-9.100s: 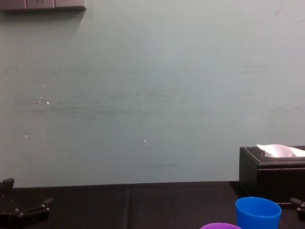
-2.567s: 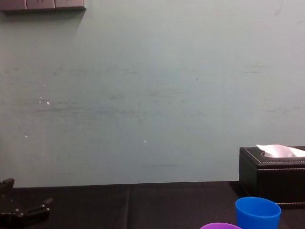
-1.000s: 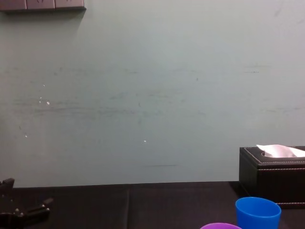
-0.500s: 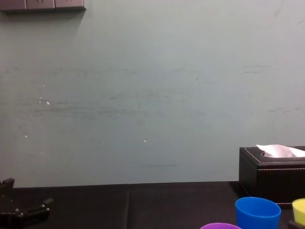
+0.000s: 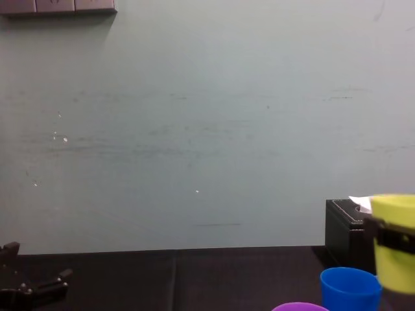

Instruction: Stack the three plastic cups sequentially using one hand.

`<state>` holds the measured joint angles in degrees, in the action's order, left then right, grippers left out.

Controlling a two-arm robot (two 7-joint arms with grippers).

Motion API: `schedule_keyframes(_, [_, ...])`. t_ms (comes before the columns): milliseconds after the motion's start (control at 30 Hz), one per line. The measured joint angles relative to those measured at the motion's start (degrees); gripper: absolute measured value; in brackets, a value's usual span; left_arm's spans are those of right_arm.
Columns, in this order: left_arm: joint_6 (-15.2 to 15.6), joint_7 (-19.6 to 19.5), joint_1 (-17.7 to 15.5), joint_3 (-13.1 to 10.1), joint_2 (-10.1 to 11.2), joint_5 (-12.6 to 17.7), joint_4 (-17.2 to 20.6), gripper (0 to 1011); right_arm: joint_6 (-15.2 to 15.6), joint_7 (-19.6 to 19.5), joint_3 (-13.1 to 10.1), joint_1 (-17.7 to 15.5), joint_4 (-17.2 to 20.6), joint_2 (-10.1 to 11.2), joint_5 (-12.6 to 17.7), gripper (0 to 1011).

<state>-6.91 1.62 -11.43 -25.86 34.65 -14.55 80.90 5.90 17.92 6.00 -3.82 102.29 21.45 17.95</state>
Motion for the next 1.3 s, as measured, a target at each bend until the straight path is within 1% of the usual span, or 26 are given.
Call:
schedule_keyframes(100, [0.0, 0.0, 0.0, 0.0, 0.0, 0.0, 0.0, 1011, 0.3, 0.09, 0.68, 1.81, -0.89, 0.05, 0.14, 750])
schedule_keyframes(133, [0.0, 0.0, 0.0, 0.0, 0.0, 0.0, 0.0, 1011, 0.41, 0.1, 1.2, 2.96, -1.58, 0.05, 0.14, 750])
schedule_keyframes(200, [0.0, 0.0, 0.0, 0.0, 0.0, 0.0, 0.0, 1011, 0.43, 0.1, 1.86, 4.25, -2.46, 0.0, 0.1, 750])
schedule_keyframes(300, [0.0, 0.0, 0.0, 0.0, 0.0, 0.0, 0.0, 1011, 0.13, 0.07, 3.6, 7.25, -5.14, -0.44, -0.26, 750])
schedule_keyframes(433, [0.0, 0.0, 0.0, 0.0, 0.0, 0.0, 0.0, 1011, -0.53, 0.05, 4.69, 9.1, -7.07, -0.9, -0.6, 750])
schedule_keyframes(533, [0.0, 0.0, 0.0, 0.0, 0.0, 0.0, 0.0, 1011, -1.28, -0.16, 5.73, 10.98, -9.31, -1.41, -1.17, 750])
schedule_keyframes(733, [0.0, 0.0, 0.0, 0.0, 0.0, 0.0, 0.0, 1012, -2.57, -0.26, 6.7, 12.8, -12.35, -2.11, -1.67, 750])
schedule_keyframes(933, [0.0, 0.0, 0.0, 0.0, 0.0, 0.0, 0.0, 1012, -3.49, -0.63, 7.16, 13.65, -14.49, -2.7, -2.19, 750])
schedule_keyframes(1300, [0.0, 0.0, 0.0, 0.0, 0.0, 0.01, 0.0, 1011, -4.24, -0.64, 7.26, 13.66, -16.13, -3.09, -2.35, 750])
